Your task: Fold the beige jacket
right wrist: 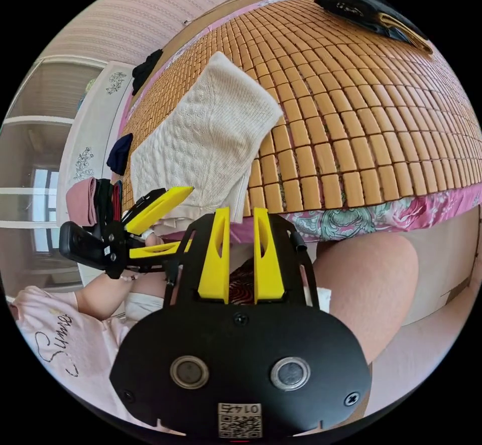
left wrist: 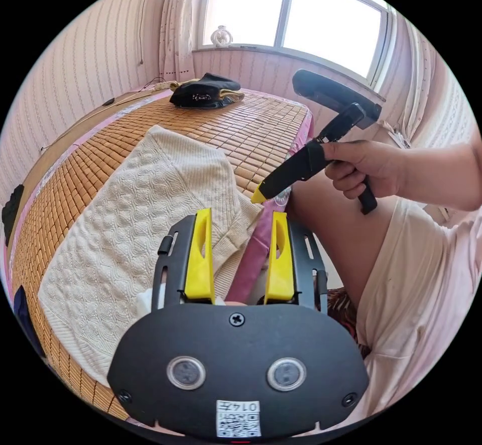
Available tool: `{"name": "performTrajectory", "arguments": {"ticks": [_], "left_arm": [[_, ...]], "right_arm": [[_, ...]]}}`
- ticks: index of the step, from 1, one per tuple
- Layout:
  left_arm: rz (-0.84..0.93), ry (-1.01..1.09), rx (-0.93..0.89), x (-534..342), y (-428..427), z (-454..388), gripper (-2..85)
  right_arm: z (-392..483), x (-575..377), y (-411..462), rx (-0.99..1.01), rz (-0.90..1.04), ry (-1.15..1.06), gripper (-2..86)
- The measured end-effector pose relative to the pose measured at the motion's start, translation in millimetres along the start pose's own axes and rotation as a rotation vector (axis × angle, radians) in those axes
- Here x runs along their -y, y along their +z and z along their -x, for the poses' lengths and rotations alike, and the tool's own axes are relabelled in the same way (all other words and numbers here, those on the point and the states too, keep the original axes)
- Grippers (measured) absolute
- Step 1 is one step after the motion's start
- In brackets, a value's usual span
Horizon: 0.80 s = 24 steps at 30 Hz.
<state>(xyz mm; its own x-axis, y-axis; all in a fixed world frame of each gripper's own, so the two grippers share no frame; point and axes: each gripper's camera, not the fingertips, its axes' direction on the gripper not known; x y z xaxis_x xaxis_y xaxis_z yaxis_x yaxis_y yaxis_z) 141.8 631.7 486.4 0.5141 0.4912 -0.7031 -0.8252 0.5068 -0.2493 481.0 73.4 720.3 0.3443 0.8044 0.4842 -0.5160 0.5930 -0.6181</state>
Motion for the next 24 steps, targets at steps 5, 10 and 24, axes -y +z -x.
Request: {"name": "performTrajectory", "arguments": {"ticks": [5,10,24], "left_arm": [[0.102,0.036,-0.024,13.8,22.5,-14.2,17.7],[0.127,0.047,0.100,12.7,30.1,-17.9,8.0],[0.010,-0.094,0.045,-13.2,-50.2,-9.1,1.5]], "right_arm": [[-25.9,1.2,-14.7,-0.026,0.013,-0.042,0.4],[-62.1,1.8,-53.9,0.357,-0.054,-0.014,-0.4],[-163.8,6.1,-59.8,0.794,-0.336,0.268,11.2]]}}
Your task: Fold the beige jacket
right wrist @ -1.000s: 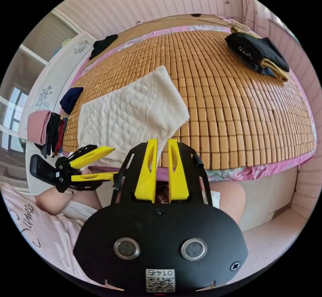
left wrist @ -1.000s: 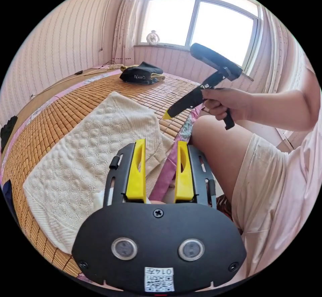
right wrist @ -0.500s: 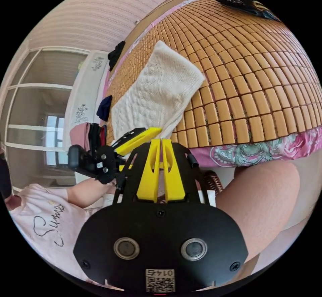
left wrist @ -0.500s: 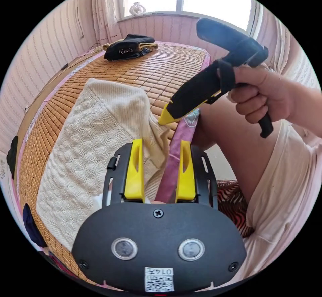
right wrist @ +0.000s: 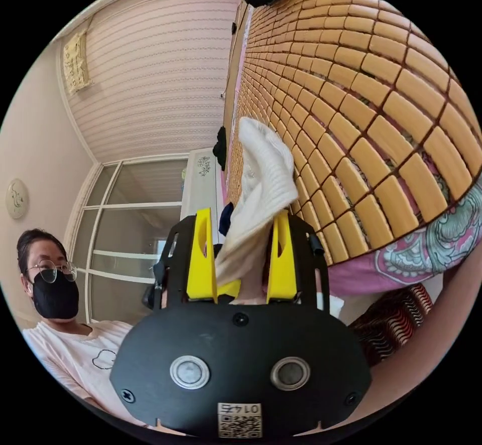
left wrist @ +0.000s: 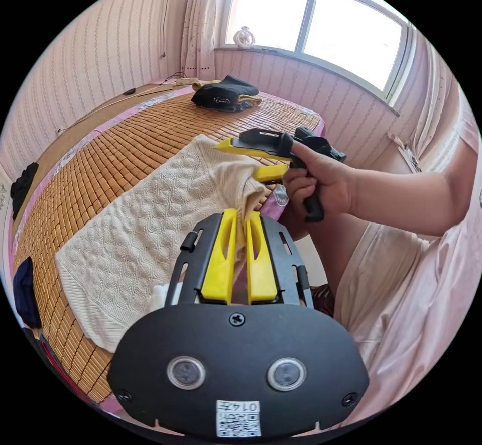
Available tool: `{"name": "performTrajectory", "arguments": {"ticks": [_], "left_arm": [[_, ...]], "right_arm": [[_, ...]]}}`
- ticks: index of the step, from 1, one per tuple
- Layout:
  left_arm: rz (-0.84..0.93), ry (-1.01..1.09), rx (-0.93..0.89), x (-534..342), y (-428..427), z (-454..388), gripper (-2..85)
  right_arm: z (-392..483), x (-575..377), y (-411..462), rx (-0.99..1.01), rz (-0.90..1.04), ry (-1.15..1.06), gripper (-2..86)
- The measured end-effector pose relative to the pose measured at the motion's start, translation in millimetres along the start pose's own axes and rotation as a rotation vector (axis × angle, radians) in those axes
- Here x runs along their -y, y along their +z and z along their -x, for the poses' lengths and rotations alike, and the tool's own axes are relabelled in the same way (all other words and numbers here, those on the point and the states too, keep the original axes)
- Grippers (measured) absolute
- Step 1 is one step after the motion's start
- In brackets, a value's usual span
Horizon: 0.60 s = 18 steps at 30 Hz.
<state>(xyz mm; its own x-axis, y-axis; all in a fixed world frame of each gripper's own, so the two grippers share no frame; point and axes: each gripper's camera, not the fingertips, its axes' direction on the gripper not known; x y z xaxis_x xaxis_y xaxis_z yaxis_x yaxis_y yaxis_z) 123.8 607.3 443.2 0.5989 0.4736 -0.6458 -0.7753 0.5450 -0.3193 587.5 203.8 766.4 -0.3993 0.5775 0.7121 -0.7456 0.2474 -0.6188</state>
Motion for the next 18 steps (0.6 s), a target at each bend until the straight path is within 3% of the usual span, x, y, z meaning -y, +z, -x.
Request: {"name": "performTrajectory", "arguments": {"ticks": [5,10,14,18], "left_arm": [[-0.033,0.016,0.023,-7.4,-22.1,-1.8,1.9],[-0.189,0.014,-0.142,12.6,-31.6,-1.8,2.1],[-0.317,0.018,-0.178,29.3,-34.9,-12.3,3.1],[-0.281,-0.031,-0.154,10.4,-46.2,5.7,4.5]], "right_arm": [[-16.6,3.2,-4.3,0.130,-0.053,0.152,3.8],[24.9,1.7,-35.6,0.218,-0.100,-0.028,2.3],[92.8,3.5,-52.3,0.065,-0.049,-0.340,2.6],[149.5,-12.1,18.6,-0.202,0.220,-0.620,4.2]]}}
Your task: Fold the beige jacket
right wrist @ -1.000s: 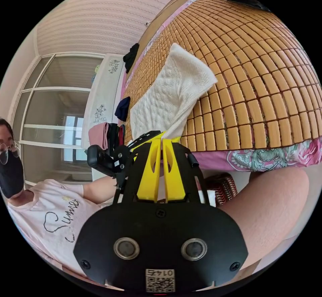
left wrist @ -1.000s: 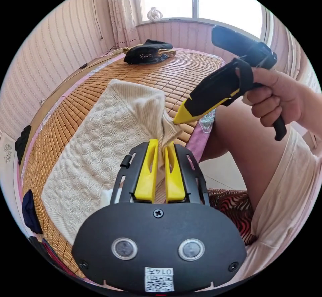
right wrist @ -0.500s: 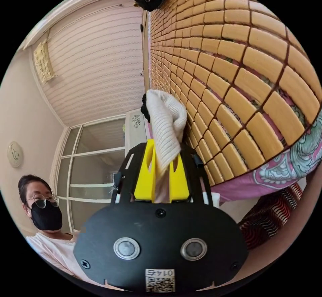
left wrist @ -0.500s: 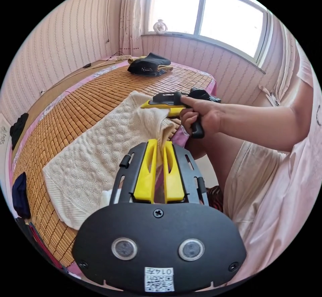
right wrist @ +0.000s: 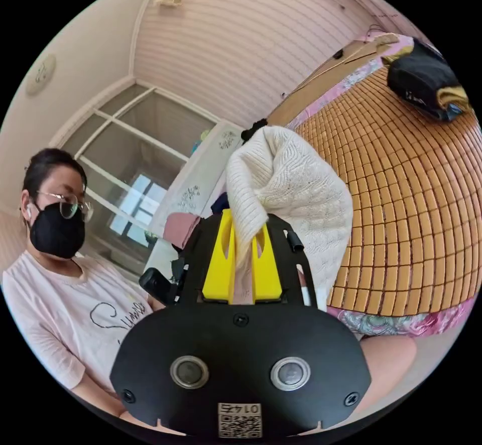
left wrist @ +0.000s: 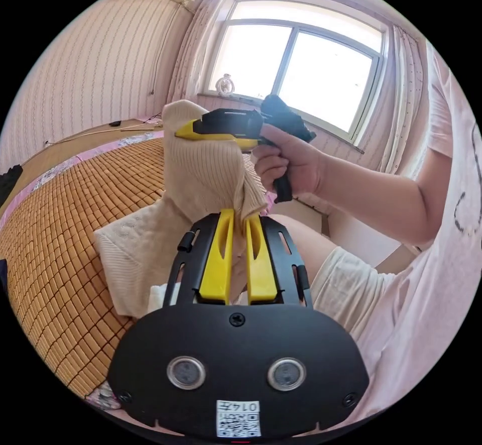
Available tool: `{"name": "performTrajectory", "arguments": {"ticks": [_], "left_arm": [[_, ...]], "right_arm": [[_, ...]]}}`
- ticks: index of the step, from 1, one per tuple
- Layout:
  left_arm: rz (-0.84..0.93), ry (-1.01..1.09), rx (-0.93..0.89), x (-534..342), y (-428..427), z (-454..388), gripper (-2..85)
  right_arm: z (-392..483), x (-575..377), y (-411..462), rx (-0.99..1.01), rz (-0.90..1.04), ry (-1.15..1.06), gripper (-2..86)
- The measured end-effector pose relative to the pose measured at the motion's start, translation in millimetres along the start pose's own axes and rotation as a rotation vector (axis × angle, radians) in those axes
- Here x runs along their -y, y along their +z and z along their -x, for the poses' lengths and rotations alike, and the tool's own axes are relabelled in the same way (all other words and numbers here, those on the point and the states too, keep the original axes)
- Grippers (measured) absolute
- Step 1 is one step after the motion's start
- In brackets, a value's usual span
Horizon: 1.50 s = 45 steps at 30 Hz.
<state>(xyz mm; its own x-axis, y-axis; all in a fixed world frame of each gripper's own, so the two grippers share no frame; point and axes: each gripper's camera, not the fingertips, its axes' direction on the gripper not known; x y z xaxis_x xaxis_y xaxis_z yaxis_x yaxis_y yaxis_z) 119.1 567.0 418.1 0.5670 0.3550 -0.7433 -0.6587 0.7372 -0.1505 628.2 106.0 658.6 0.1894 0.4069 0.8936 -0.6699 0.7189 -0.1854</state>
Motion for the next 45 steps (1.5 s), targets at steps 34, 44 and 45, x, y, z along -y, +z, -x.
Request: {"name": "performTrajectory", "arguments": {"ticks": [34,44,45], "left_arm": [[0.263,-0.704,-0.034,-21.7,-70.7,259.6,10.5],[-0.136,-0.856,-0.050,-75.3,-178.1,269.3,8.2],[-0.207,-0.869,0.003,-82.0,-203.8,268.0,8.1]], "right_arm": [[-68.2,-39.1,218.9,-0.174,0.137,0.243,11.2],[78.2,30.2,319.6,-0.014,0.399,-0.334,6.4],[104.9,39.0,342.9,0.012,0.453,-0.444,6.4]]}}
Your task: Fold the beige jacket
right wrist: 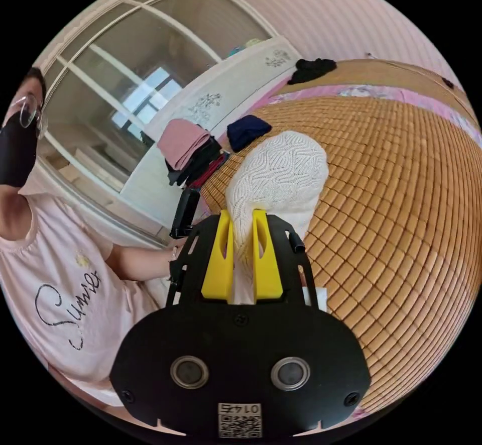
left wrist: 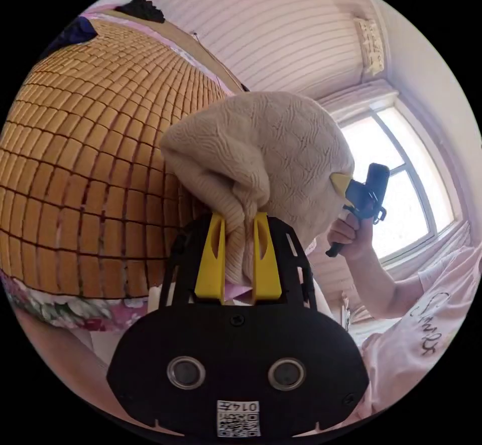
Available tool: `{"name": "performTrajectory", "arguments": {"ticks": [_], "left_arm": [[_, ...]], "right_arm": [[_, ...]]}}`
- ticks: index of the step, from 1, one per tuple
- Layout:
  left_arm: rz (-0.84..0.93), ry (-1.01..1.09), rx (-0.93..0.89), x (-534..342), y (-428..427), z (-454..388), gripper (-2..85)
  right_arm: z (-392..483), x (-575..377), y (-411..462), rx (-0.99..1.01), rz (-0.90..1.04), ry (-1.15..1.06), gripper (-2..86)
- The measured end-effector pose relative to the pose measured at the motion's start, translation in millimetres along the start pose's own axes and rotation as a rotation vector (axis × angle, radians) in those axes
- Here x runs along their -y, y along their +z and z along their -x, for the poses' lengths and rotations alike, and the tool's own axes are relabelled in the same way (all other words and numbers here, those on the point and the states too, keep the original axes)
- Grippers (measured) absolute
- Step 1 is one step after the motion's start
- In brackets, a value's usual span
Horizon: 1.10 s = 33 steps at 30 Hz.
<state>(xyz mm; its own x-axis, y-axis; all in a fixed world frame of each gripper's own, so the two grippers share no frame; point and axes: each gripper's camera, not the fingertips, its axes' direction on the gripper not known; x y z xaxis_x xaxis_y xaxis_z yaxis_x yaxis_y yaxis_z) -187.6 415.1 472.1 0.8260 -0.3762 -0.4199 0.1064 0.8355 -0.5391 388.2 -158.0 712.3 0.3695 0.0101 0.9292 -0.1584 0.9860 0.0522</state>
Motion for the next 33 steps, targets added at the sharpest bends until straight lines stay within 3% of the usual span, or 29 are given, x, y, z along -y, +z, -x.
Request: {"name": "performTrajectory", "arguments": {"ticks": [3,15,18,20,23,26,27,29,33], "left_arm": [[-0.196,0.003,0.065,2.8,-70.4,5.5,8.2],[-0.804,0.203,0.399,104.7,-269.2,-7.1,8.2],[-0.938,0.208,0.393,128.3,-308.5,-16.5,8.3],[-0.914,0.172,0.451,154.9,-328.9,-24.0,8.5],[-0.749,-0.027,0.535,218.8,-350.2,-2.3,9.6],[-0.655,-0.175,0.521,241.0,-354.3,27.8,7.7],[-0.700,-0.104,0.500,227.5,-354.7,18.2,6.7],[-0.781,0.029,0.501,196.2,-350.8,-4.8,5.6],[-0.856,0.136,0.493,128.1,-324.5,-27.4,-0.2]], "right_arm": [[33.4,62.3,37.8,0.080,0.070,-0.237,6.3],[74.6,356.0,159.7,0.529,0.031,-0.487,6.2],[88.1,425.7,177.9,0.692,0.021,-0.473,6.3],[80.4,466.6,198.1,0.741,0.038,-0.388,6.5],[45.3,525.8,250.8,0.664,0.101,-0.178,7.8],[-1.1,549.6,315.3,0.337,0.149,0.023,10.5],[-13.4,543.9,342.7,0.134,0.165,0.063,10.7],[-21.0,525.2,395.1,-0.072,0.257,0.089,9.9],[-1.0,486.7,482.2,-0.080,0.340,0.012,9.8]]}}
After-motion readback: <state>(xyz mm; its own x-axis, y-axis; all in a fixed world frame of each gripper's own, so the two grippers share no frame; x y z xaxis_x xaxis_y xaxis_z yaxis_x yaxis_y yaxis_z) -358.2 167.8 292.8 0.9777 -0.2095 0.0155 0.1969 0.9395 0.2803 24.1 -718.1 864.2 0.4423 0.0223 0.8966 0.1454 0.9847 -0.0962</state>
